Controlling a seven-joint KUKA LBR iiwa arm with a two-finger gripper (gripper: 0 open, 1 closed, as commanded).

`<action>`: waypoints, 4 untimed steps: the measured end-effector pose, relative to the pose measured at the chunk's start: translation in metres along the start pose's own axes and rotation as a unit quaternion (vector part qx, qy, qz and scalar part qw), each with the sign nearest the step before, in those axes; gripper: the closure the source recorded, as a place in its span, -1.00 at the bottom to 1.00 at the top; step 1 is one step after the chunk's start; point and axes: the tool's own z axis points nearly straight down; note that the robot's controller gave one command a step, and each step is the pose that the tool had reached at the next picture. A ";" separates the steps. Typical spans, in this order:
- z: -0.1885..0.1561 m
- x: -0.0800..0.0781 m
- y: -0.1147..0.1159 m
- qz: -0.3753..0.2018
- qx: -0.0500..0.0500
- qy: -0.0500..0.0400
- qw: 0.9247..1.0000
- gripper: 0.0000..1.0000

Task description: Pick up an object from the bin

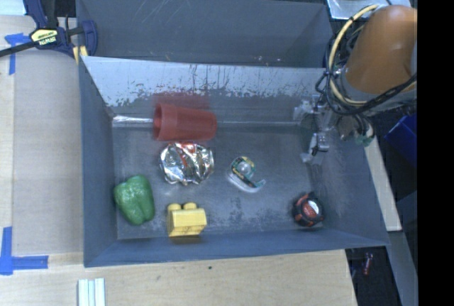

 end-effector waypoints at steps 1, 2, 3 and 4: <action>0.017 0.013 0.030 -0.007 -0.005 0.013 1.000 -1.00; -0.007 -0.011 0.009 -0.018 -0.002 0.000 1.000 -1.00; 0.039 0.004 0.034 0.052 -0.003 0.007 0.999 -1.00; 0.085 0.004 0.029 0.101 -0.002 0.002 0.995 -1.00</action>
Offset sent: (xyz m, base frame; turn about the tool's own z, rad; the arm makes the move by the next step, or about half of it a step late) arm 0.0313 -0.0106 -0.0544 -0.0591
